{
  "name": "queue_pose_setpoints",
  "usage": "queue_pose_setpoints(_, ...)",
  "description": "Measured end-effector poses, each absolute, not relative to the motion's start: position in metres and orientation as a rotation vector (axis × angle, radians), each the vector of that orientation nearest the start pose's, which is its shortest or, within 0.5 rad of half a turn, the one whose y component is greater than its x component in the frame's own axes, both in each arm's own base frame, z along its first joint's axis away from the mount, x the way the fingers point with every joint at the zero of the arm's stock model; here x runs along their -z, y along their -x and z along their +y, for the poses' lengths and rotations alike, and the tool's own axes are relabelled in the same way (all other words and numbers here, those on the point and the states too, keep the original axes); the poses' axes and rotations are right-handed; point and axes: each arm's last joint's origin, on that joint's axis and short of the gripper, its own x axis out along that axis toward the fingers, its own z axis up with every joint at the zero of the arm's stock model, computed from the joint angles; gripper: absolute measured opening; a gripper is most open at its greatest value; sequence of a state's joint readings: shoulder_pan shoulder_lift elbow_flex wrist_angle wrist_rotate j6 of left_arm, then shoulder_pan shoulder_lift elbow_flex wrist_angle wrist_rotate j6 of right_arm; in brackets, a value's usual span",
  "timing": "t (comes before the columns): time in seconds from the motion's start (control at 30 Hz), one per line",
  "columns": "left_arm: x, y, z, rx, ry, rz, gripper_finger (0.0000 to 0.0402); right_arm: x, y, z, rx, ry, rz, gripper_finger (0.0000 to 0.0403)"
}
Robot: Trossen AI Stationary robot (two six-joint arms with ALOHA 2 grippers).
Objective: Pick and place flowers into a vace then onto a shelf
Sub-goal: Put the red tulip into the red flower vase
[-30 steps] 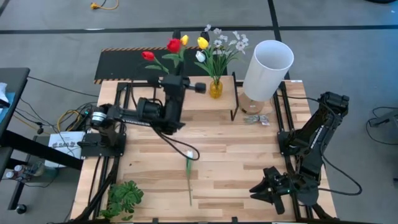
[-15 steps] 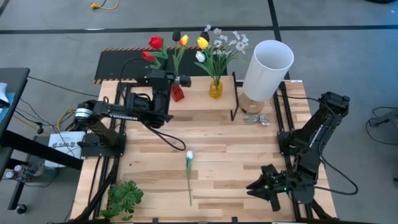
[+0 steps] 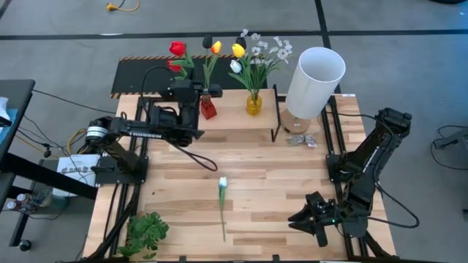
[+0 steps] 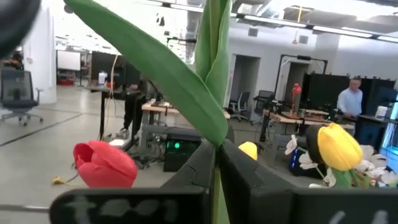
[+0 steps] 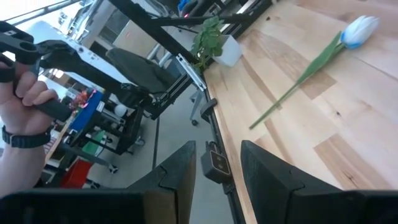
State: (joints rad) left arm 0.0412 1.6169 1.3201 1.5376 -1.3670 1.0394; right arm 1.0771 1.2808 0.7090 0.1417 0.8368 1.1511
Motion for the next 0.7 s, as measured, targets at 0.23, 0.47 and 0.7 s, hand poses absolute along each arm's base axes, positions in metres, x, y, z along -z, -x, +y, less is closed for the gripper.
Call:
queue_pose_setpoints(0.23,-0.409,-0.310,0.048,-1.537,0.015,-0.272,0.0000,-0.238,-0.143,0.221,-0.064,-0.789,0.343,0.0118)
queue_pose_setpoints(0.47,-0.402,-0.311,0.055,-1.550,0.025,-0.278,0.0000,-0.238,-0.143,0.221,-0.065,-0.789,0.343,0.0118)
queue_pose_setpoints(0.7,-0.397,-0.318,0.058,-1.567,0.036,-0.235,0.0000,-0.238,-0.143,0.221,-0.063,-0.789,0.342,0.0118)
